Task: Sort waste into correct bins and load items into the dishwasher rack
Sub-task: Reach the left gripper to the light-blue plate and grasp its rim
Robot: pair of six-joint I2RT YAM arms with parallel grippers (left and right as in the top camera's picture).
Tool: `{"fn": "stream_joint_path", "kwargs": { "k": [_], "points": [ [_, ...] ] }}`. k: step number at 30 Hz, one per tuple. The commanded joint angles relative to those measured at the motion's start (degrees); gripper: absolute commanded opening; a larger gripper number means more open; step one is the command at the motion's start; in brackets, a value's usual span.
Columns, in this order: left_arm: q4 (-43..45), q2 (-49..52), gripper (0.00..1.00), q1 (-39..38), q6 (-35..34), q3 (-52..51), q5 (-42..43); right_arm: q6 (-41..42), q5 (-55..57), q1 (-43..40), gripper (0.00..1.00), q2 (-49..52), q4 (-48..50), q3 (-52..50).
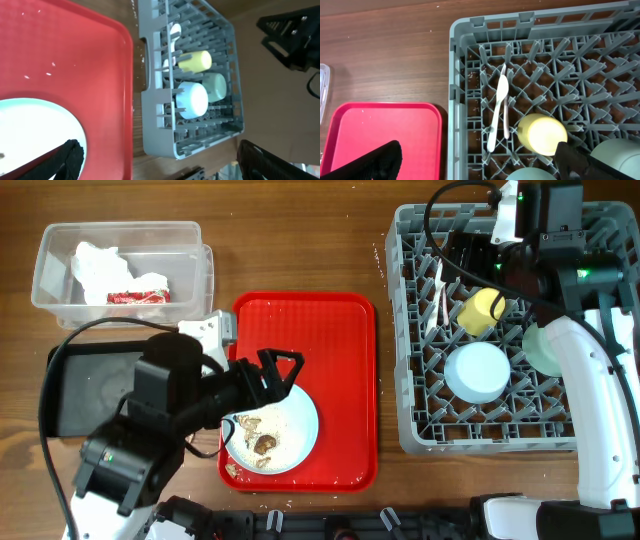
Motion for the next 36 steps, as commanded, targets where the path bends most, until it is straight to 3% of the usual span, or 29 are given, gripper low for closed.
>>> {"fn": "stream_joint_path", "kwargs": {
  "k": [1, 4, 7, 9, 12, 18, 21, 25, 28, 31, 36],
  "points": [
    [4.5, 3.28, 1.0, -1.2, 4.57, 0.17, 4.31, 0.24, 0.79, 0.02, 1.0, 0.26, 0.17, 0.87],
    [5.35, 8.17, 1.0, -2.43, 6.4, 1.77, 2.78, 0.24, 0.76, 0.02, 1.0, 0.26, 0.17, 0.87],
    [-8.33, 17.16, 1.0, -2.82, 10.16, 9.03, -6.12, 0.26, 0.79, 0.02, 1.0, 0.26, 0.17, 0.87],
    [-19.5, 25.33, 0.99, -5.07, 9.55, 14.95, -17.97, 0.26, 0.76, 0.02, 1.0, 0.26, 0.2, 0.87],
    [-22.75, 32.46, 1.0, -8.02, 3.74, 16.39, -25.77, 0.26, 0.76, 0.02, 1.0, 0.26, 0.2, 0.87],
    [-16.63, 44.11, 0.99, -15.21, -8.2, 16.22, -18.73, 0.24, 0.76, 0.02, 1.0, 0.26, 0.2, 0.87],
    [-16.24, 48.41, 0.88, -17.86, -14.84, 16.22, -19.5, 0.26, 0.76, 0.02, 1.0, 0.26, 0.17, 0.87],
    [-16.31, 54.47, 0.88, -20.02, -26.05, 16.17, -20.02, 0.26, 0.76, 0.02, 1.0, 0.26, 0.2, 0.87],
    [-16.24, 56.89, 0.86, -20.02, -30.34, 16.13, -21.09, 0.26, 0.79, 0.02, 1.0, 0.26, 0.17, 0.87],
    [-16.06, 57.94, 0.72, -19.98, -33.07, 16.13, -22.45, 0.24, 0.76, 0.02, 1.0, 0.26, 0.17, 0.87],
    [-14.88, 58.18, 0.65, -20.2, -34.53, 15.85, -23.54, 0.26, 0.79, 0.02, 1.0, 0.26, 0.17, 0.87]
  ]
}}
